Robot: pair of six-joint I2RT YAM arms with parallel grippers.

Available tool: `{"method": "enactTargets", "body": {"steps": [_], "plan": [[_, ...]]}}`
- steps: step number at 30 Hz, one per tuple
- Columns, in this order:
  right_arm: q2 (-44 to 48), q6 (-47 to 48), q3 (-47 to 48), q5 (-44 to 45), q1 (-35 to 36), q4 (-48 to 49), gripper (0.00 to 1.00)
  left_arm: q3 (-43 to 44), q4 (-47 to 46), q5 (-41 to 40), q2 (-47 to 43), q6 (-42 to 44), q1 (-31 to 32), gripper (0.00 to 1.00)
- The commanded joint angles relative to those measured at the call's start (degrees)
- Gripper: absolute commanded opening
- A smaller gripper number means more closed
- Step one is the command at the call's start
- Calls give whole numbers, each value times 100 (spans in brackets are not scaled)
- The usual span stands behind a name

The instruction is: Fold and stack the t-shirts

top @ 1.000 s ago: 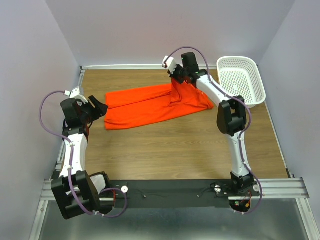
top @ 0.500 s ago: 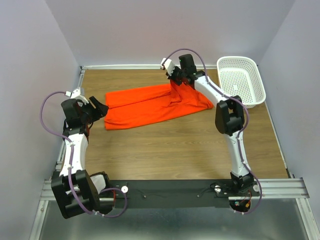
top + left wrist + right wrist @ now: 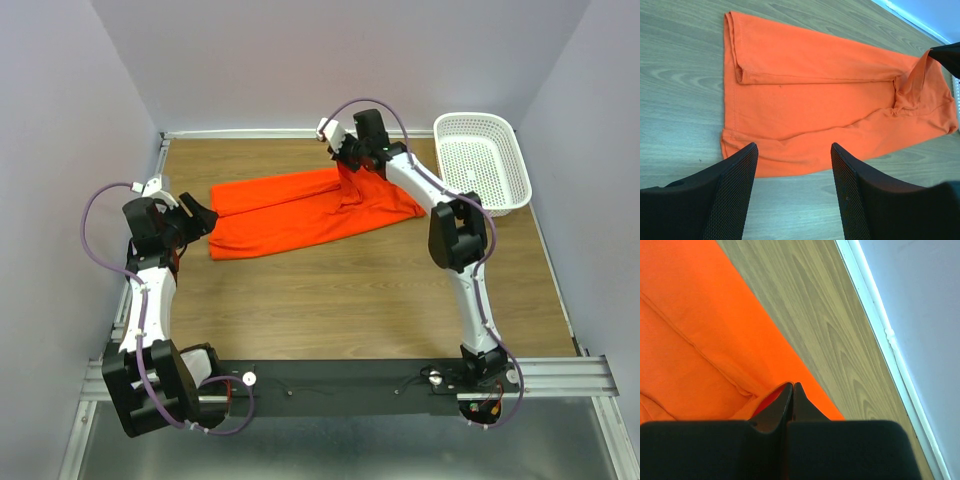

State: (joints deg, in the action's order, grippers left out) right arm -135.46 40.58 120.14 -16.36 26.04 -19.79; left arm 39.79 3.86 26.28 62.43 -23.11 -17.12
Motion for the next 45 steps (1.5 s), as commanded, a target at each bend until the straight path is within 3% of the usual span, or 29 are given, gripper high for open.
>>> {"method": "enactTargets", "body": {"steps": [1, 19, 21, 22, 23, 25, 26, 29, 32, 38, 40, 45], "plan": [[-165, 73, 221, 1, 120, 2, 5, -59, -87, 140, 6, 88, 25, 68], [-253, 117, 247, 151, 208, -7, 8, -68, -87, 158, -3, 88, 34, 68], [-331, 47, 352, 317, 208, -7, 19, -68, -87, 149, -3, 97, 42, 68], [-393, -110, 448, 422, 208, 2, 31, -68, -87, 149, -21, 88, 34, 68], [-489, -233, 728, 797, 217, 10, 56, -68, -87, 149, -12, 96, 42, 68], [-735, -671, 1072, 1438, 200, 2, 89, -59, -87, 149, -21, 97, 42, 68], [-754, -778, 1169, 1564, 199, 2, 91, -68, -96, 149, -21, 88, 43, 68], [-439, -1376, 1136, 1452, 50, 2, 92, -59, -87, 167, -47, 97, 34, 68], [262, -2026, 469, 875, -178, -7, 91, -50, -87, 202, -100, 105, 34, 68], [1293, -3458, -1904, -770, -477, -60, 80, -94, -166, 325, -302, 53, 42, 68], [1338, -4037, -2195, -790, -477, -60, 71, -112, -184, 351, -381, 35, 43, 68], [1111, -4943, -2074, -684, -486, -51, 67, -129, -201, 395, -407, 35, 34, 68]]}}
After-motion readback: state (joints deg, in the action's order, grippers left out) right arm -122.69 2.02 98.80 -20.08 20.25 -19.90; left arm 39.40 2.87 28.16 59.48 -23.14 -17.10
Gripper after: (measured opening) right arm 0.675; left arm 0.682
